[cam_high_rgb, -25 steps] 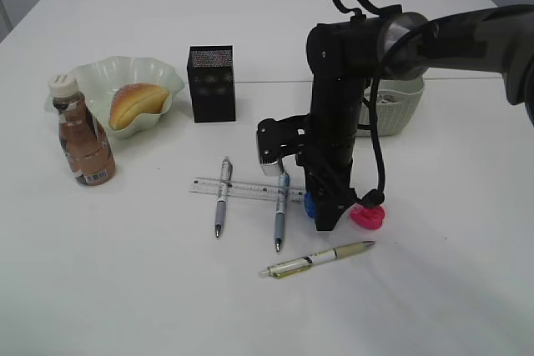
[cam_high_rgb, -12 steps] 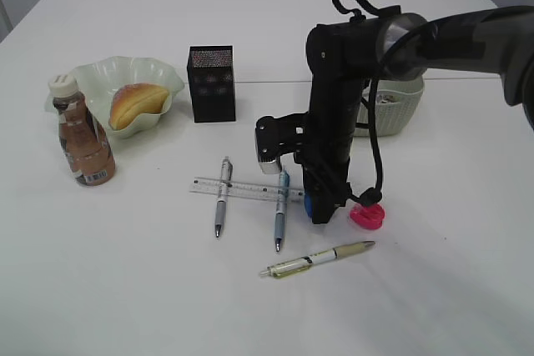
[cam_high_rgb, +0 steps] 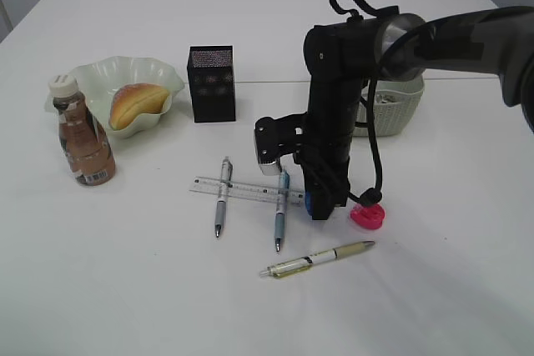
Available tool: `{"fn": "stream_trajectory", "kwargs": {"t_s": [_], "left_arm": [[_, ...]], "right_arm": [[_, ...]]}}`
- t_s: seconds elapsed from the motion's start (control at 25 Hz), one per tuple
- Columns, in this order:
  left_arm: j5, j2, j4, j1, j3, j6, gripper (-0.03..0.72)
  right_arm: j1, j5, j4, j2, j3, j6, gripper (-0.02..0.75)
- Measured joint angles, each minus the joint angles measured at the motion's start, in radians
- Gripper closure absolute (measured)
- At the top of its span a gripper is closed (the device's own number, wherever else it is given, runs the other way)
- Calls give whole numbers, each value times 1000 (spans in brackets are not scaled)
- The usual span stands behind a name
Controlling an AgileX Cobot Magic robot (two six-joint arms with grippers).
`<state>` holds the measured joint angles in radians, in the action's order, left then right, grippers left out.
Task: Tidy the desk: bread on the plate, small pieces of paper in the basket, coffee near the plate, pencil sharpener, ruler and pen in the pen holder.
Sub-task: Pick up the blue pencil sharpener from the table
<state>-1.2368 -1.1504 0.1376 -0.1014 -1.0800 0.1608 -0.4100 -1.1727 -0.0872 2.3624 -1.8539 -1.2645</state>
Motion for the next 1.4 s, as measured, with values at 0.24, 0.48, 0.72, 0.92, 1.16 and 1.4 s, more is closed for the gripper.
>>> {"fn": "stream_trajectory", "kwargs": {"t_s": [0.24,0.48,0.72,0.92,1.16,1.4], "left_arm": [[0,0,0,0,0,0,255],[0,0,0,0,0,0,255],[0,0,0,0,0,0,255],[0,0,0,0,0,0,255],[0,0,0,0,0,0,255],[0,0,0,0,0,0,255]], "right_arm": [[0,0,18,0,0,0,431],[0,14,76,0,-2,101,431],[0,24,94,0,-4,211,431],[0,30,126,14,-52,382,431],[0,-32,134,18,-177,549,431],[0,-46,143,18,-313,902,431]]}}
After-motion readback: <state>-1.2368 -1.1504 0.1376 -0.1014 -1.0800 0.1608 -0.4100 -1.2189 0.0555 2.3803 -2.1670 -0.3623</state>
